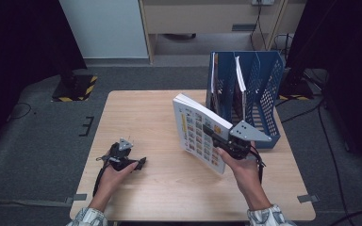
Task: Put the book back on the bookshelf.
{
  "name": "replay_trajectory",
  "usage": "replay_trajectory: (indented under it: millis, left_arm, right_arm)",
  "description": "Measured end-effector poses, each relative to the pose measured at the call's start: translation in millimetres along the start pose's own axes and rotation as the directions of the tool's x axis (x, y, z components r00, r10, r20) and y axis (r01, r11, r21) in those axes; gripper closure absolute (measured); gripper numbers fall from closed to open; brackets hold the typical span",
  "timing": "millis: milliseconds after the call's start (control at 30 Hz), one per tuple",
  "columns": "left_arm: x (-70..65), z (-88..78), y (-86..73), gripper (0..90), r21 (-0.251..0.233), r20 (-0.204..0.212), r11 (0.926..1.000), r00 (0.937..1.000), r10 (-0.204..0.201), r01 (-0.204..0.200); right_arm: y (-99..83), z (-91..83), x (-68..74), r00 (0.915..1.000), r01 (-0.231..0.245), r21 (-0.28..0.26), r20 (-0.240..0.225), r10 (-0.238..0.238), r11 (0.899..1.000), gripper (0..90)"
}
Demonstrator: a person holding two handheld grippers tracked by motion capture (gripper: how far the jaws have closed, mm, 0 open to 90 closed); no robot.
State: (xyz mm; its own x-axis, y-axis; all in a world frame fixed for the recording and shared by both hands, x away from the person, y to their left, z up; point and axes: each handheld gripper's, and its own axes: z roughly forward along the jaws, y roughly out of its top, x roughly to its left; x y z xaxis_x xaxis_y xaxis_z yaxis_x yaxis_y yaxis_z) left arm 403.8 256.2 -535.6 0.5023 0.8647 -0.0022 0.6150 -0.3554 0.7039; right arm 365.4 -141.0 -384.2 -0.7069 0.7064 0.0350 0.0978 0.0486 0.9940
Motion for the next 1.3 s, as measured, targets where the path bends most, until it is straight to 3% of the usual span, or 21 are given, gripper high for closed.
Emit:
replay_trajectory:
  millis: [1000, 1300]
  left_arm:
    - [0.3, 0.1, -0.7, 6.0, -0.007, -0.002, 1.0000, 1.0000, 0.001, -0.001]
    - [0.4, 0.4, -0.7, 6.0, -0.009, -0.002, 1.0000, 1.0000, 0.000, 0.000]
  right_arm:
    - [-9.6, -53.9, -20.5, 0.9974, -0.026, -0.005, 0.068, 0.026, 1.000, 73.7]
    - [-13.0, -75.4, -29.2, 0.9932, -0.045, -0.012, 0.107, 0.046, 0.999, 73.6]
